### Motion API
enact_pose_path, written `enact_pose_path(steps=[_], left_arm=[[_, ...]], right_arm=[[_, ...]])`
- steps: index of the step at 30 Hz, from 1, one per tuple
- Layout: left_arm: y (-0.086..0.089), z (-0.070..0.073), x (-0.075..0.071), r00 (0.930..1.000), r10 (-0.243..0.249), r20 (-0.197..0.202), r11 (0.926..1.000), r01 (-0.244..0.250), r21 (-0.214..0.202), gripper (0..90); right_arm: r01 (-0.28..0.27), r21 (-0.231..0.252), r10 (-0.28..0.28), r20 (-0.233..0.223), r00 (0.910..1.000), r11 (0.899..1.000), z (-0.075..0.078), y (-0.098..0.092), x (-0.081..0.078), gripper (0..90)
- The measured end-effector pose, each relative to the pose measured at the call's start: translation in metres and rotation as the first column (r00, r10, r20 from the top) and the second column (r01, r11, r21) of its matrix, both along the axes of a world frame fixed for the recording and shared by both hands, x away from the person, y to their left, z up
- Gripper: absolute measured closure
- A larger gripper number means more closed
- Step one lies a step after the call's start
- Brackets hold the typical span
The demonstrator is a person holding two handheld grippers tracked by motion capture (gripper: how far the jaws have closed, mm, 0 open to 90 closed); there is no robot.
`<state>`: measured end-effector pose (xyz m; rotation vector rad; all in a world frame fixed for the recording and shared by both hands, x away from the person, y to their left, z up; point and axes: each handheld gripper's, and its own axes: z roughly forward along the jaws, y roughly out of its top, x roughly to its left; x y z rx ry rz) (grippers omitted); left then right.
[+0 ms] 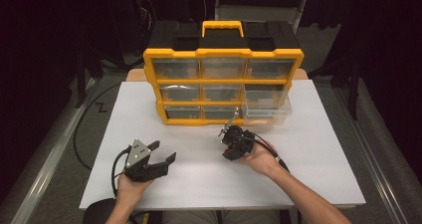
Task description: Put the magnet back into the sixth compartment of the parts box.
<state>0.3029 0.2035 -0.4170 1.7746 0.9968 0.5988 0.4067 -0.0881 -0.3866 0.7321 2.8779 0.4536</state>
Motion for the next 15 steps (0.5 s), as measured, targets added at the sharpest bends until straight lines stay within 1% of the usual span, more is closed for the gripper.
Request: enact_pose_path(steps=[1,2,4,5,6,10,15], left_arm=[[0.000,0.000,0.000,1.0000,0.000,0.000,1.0000,0.000,0.001,28.6],[0.000,0.000,0.000,1.0000,0.000,-0.001,1.0000,0.000,0.001,28.6],[0.000,0.000,0.000,1.0000,-0.001,-0.001,1.0000,0.001,0.001,28.6],[0.000,0.000,0.000,1.0000,-0.001,-0.001,1.0000,0.001,0.001,28.6],[0.000,0.000,0.000,1.0000,-0.002,0.001,1.0000,0.002,0.001,28.7],[0.000,0.000,0.000,1.0000,-0.001,0.001,1.0000,0.001,0.001,28.8],[0.000,0.000,0.000,1.0000,-0.001,0.002,1.0000,0.001,0.002,28.8]], right_arm=[[0.000,-0.002,0.000,-0.006,1.0000,1.000,0.001,0.000,-0.001,65.1],[-0.002,0.003,0.002,0.001,1.0000,1.000,0.002,-0.001,-0.002,65.1],[0.002,0.018,-0.002,-0.005,1.0000,1.000,0.004,-0.002,-0.004,65.1],[-0.008,0.016,0.008,-0.002,1.0000,1.000,0.005,-0.003,-0.004,65.1],[-0.003,0.022,0.003,-0.005,1.0000,1.000,0.005,-0.003,-0.006,65.2],[-0.017,0.023,0.018,-0.007,0.9998,1.000,0.009,-0.003,-0.010,65.2],[-0.041,0.029,0.041,0.005,0.9991,0.999,0.015,-0.003,-0.015,65.2]])
